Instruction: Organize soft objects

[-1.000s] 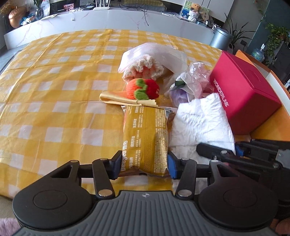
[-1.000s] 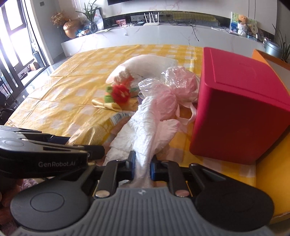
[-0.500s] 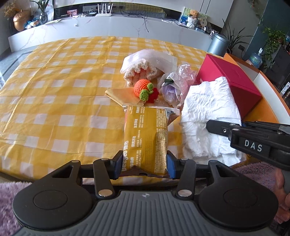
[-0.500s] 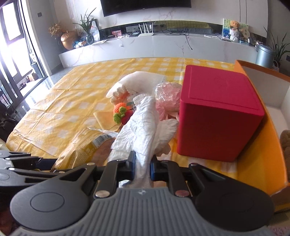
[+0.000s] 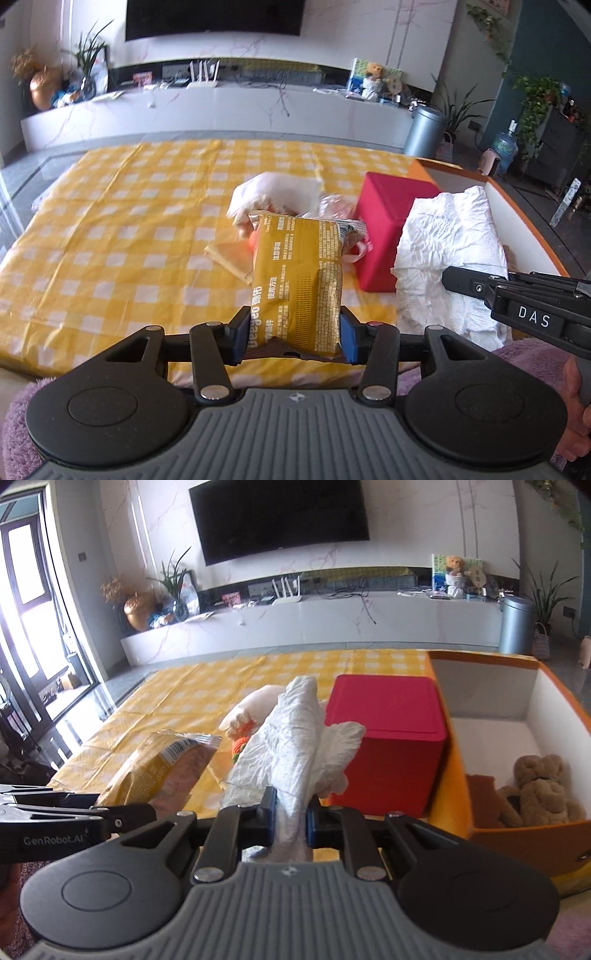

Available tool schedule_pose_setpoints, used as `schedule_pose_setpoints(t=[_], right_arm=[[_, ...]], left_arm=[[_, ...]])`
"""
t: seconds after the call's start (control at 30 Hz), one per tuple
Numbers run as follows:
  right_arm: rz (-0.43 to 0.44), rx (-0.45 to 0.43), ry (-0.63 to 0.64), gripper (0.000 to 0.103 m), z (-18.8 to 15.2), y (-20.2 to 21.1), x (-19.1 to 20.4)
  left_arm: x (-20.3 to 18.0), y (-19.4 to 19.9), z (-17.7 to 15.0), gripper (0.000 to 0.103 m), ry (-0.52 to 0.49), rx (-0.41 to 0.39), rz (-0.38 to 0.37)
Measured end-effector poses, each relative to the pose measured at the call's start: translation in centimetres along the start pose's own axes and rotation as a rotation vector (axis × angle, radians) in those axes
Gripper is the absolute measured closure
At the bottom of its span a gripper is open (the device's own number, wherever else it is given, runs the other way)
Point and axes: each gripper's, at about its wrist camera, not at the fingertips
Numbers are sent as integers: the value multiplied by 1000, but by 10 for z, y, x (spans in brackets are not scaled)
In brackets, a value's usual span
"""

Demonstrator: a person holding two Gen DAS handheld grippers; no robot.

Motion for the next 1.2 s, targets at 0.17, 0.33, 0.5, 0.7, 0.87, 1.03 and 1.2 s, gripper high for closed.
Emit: schedule_pose_setpoints(t=[0.17, 0.33, 0.5, 0.7, 0.87, 1.03, 1.2], right_arm=[[-25, -47, -20, 90, 2, 30, -16], [-66, -82, 9, 90, 14, 56, -31], [-118, -73, 24, 90, 31, 65, -56], [-111, -29, -17, 90, 15, 61, -76], [-19, 39, -110, 90, -9, 35, -77], [-5, 115, -49, 90, -19, 7, -56], [-39, 179, -104, 89, -23, -14, -65]], left_arm=[[-26, 10, 12, 48, -37, -61, -41], [-60, 17, 33, 99, -109, -166, -92], [-94, -6, 59, 103, -162, -110, -138], [-96, -28, 51, 81, -235, -27, -161], [-91, -44, 18, 66, -338, 63, -159], [-83, -57, -7, 61, -445, 118, -169], [-90, -63, -31, 40, -622, 107, -183]])
Point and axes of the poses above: each gripper's, at about its wrist camera, not at the fingertips, and y roughly against the way its jaws point, x to its left, z to its top, and after that the axes turned 10 degrees about z, right-handed
